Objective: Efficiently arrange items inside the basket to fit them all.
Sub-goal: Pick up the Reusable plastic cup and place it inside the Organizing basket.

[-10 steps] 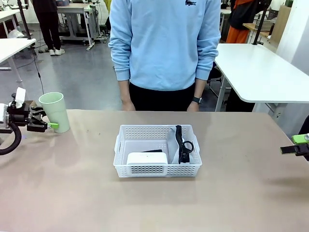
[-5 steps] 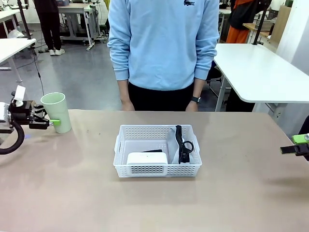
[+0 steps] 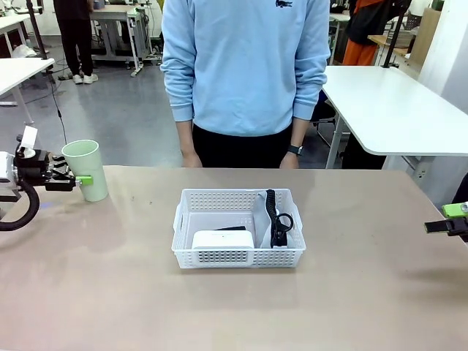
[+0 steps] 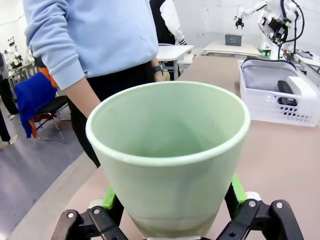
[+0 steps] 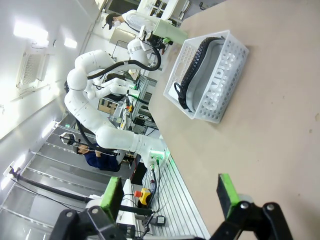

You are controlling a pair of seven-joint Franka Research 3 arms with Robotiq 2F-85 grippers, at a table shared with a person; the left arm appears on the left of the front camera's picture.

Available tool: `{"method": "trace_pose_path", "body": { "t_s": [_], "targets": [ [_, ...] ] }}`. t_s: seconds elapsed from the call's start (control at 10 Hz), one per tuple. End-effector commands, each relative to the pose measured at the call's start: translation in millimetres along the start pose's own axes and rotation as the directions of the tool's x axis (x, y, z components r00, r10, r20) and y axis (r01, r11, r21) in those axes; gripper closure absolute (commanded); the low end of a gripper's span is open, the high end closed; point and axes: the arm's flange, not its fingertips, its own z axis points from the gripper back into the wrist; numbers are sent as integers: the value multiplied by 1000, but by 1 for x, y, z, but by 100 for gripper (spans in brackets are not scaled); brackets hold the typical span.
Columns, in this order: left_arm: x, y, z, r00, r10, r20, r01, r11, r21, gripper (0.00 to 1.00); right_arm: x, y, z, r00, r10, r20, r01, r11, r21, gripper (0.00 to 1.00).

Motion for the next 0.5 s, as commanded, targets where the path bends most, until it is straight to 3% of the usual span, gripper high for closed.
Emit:
{"method": "trace_pose_path", "body": {
  "t_s": [0.0,0.2,0.3,0.4],
  "targets": [
    [3,5,-1,999,11,30,-11,1000,-9,0,-4,0,-1,1000,22,1,-22,1000,-12,0],
    [4,8,-2,999,25,43,-25,1000,4,0,-4,0,-1,1000,22,1,-22,1000,-12,0],
    [4,8,-3,999,21,33,-21,1000,-4,58,-4,0,-1,1000,22,1,-22,1000,-12,0],
    [5,8,-3,999,17,38,-16,1000,-5,58,-4,0,-1,1000,22,1,-22,1000,-12,0]
  ]
}}
